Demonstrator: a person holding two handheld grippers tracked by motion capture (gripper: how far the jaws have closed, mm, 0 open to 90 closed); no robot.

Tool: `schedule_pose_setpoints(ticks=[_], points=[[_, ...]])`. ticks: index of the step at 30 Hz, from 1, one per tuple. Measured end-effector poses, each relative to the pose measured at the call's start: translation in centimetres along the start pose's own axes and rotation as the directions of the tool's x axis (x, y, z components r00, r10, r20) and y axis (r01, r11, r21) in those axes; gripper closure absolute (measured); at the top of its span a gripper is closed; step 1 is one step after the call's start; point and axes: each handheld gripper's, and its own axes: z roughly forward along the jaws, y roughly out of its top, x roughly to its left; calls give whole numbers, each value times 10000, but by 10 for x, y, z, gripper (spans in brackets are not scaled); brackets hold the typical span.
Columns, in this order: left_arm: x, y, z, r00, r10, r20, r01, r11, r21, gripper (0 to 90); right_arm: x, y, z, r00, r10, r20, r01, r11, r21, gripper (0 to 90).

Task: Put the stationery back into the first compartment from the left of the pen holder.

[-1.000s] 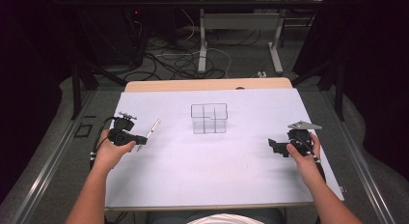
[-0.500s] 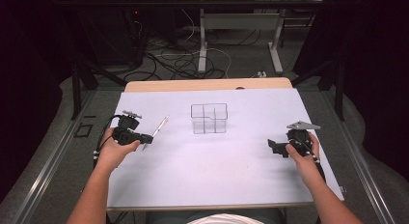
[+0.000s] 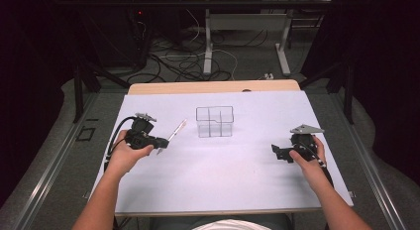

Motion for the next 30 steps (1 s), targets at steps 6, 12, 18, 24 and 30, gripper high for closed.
schedule_pose_setpoints(ticks=[6, 12, 18, 24, 30], points=[[-15, 4, 14, 9981, 304, 533, -312, 9994, 147, 801, 13, 6, -1, 9988, -435, -206, 431, 9988, -218, 0], [-32, 8, 27, 9938, 682, 873, -711, 9970, 308, 801, 33, 14, -3, 9930, -1145, -303, 1137, 9932, -253, 0], [-44, 10, 39, 9898, 851, 1146, -913, 9946, 496, 801, 53, 17, -2, 9671, -2507, -436, 2503, 9681, -139, 15], [-50, 10, 48, 9877, 794, 1347, -876, 9946, 557, 801, 66, 20, -8, 9376, -3394, -752, 3329, 9389, -877, 159], [-53, 10, 53, 9871, 822, 1373, -922, 9934, 678, 801, 85, 23, -13, 8698, -4832, -997, 4678, 8720, -1446, 295]])
